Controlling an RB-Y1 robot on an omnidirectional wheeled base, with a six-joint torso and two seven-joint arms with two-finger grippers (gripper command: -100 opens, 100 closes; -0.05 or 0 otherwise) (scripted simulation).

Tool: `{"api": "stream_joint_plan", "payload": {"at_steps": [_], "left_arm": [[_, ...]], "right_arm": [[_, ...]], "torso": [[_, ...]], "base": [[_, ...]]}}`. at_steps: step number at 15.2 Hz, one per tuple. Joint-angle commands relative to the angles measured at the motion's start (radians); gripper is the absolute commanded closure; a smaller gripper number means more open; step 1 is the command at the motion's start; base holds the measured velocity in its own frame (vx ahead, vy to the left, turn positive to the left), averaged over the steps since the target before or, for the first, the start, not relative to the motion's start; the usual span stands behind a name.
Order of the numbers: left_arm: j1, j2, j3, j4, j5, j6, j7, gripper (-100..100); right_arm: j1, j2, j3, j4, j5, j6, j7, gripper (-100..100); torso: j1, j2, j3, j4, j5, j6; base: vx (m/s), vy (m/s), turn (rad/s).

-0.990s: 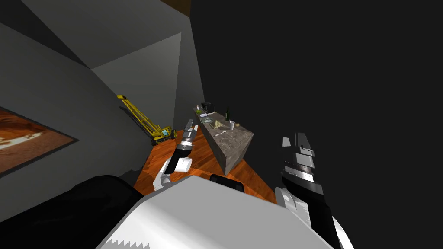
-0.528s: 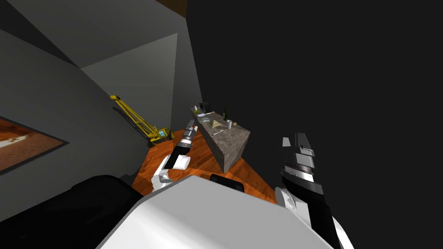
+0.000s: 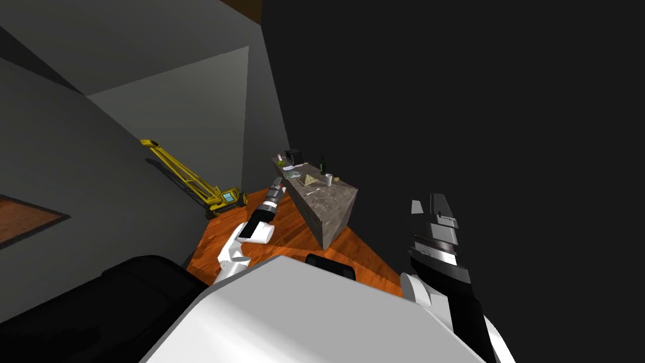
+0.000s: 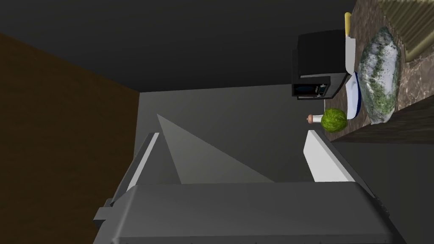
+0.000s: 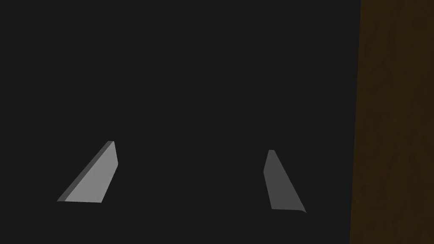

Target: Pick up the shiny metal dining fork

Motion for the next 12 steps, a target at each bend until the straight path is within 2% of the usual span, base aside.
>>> {"api": "stream_joint_plan", "payload": {"at_steps": [1, 3, 4, 6, 7, 9, 10, 11, 12], "left_arm": [[-0.018, 0.017, 0.022, 0.031, 0.005, 0.05, 0.023, -100], [-0.018, 0.017, 0.022, 0.031, 0.005, 0.079, 0.023, -100], [-0.031, 0.029, 0.041, 0.048, 0.01, 0.109, 0.043, -100], [-0.031, 0.029, 0.041, 0.048, 0.01, 0.145, 0.043, -100], [-0.045, 0.041, 0.061, 0.067, 0.014, 0.171, 0.064, -100], [-0.045, 0.041, 0.061, 0.067, 0.014, 0.21, 0.064, -100], [-0.045, 0.041, 0.061, 0.067, 0.014, 0.213, 0.064, -100], [-0.06, 0.054, 0.08, 0.087, 0.019, 0.25, 0.086, -100], [-0.06, 0.054, 0.08, 0.087, 0.019, 0.267, 0.086, -100]], "right_arm": [[0.0, 0.0, 0.0, 0.0, 0.0, 0.0, 0.0, 0], [0.0, 0.0, 0.0, 0.0, 0.0, 0.0, 0.0, 0], [0.0, 0.0, 0.0, 0.0, 0.0, 0.0, 0.0, 0], [0.0, 0.0, 0.0, 0.0, 0.0, 0.0, 0.0, 0], [0.0, 0.0, 0.0, 0.0, 0.0, 0.0, 0.0, 0], [0.0, 0.0, 0.0, 0.0, 0.0, 0.0, 0.0, 0], [0.0, 0.0, 0.0, 0.0, 0.0, 0.0, 0.0, 0], [0.0, 0.0, 0.0, 0.0, 0.0, 0.0, 0.0, 0], [0.0, 0.0, 0.0, 0.0, 0.0, 0.0, 0.0, 0]], "torso": [[0.0, 0.0, 0.0, 0.0, 0.0, 0.0], [0.0, 0.0, 0.0, 0.0, 0.0, 0.0], [0.0, -0.001, 0.0, 0.0, 0.0, 0.0], [0.0, -0.001, -0.001, 0.0, 0.0, 0.0], [0.001, -0.001, -0.001, 0.0, 0.0, 0.0], [0.0, -0.001, -0.001, 0.0, 0.0, 0.0], [0.0, -0.001, -0.001, 0.0, 0.0, 0.0], [0.001, -0.002, -0.001, 0.0, 0.0, 0.0], [0.001, -0.002, -0.001, 0.0, 0.0, 0.0]], "base": [[-0.031, -0.042, -0.099], [-0.028, -0.039, -0.079], [-0.022, -0.038, -0.102], [-0.024, -0.034, -0.093], [-0.027, -0.05, -0.117], [-0.021, -0.043, -0.079], [-0.007, -0.019, 0.002], [-0.006, -0.034, -0.107], [-0.007, -0.041, -0.129]]}}
